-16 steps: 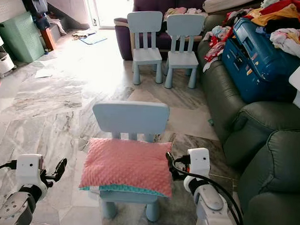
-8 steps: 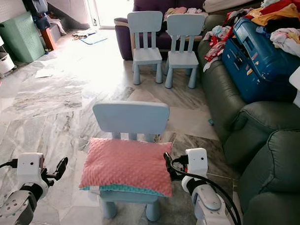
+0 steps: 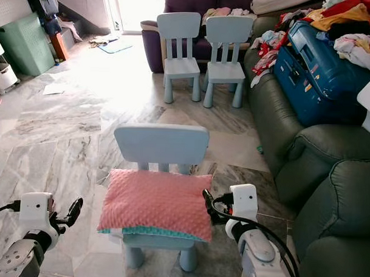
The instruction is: Move the pillow to the sofa
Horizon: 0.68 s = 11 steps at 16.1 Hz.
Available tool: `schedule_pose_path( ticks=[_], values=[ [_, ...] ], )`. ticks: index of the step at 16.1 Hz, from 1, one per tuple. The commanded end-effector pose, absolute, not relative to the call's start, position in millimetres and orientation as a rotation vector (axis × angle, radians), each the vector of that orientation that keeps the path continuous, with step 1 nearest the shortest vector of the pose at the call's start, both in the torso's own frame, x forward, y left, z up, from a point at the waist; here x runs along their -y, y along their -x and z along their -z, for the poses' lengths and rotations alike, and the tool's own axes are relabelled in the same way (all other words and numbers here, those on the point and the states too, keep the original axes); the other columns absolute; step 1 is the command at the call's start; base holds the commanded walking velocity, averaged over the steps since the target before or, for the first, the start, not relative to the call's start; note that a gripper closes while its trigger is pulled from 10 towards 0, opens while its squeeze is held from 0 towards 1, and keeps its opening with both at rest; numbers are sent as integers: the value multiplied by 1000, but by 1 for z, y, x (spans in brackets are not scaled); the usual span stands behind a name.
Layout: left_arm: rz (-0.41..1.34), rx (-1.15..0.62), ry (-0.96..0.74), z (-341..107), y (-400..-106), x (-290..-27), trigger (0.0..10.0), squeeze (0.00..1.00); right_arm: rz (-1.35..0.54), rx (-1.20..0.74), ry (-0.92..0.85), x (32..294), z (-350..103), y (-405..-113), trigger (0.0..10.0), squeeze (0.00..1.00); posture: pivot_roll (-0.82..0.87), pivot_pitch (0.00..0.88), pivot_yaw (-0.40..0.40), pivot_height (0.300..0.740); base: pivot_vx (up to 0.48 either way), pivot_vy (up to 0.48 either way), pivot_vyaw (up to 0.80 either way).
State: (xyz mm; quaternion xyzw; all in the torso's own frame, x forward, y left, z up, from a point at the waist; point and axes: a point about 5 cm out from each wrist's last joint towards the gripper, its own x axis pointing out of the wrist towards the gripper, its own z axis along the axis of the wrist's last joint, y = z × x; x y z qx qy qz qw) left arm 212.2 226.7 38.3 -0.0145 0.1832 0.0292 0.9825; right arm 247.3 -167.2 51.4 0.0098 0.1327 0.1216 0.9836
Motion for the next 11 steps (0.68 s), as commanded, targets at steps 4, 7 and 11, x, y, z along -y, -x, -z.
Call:
schedule_pose_path(
  ticks=[4,7,11],
  values=[
    [-40,-394,21,-38,-199,-225,10000,0,-286,-297,-19,166,-51,-236,10000,0,-76,106,2,740,0,0,0],
    [-46,-412,19,-37,-190,-226,10000,0,-305,-319,-16,165,-50,-229,10000,0,-76,139,-11,740,0,0,0],
    [-41,-418,22,-36,-191,-222,10000,0,-304,-321,-13,166,-52,-229,10000,0,-82,147,-5,740,0,0,0]
  ],
)
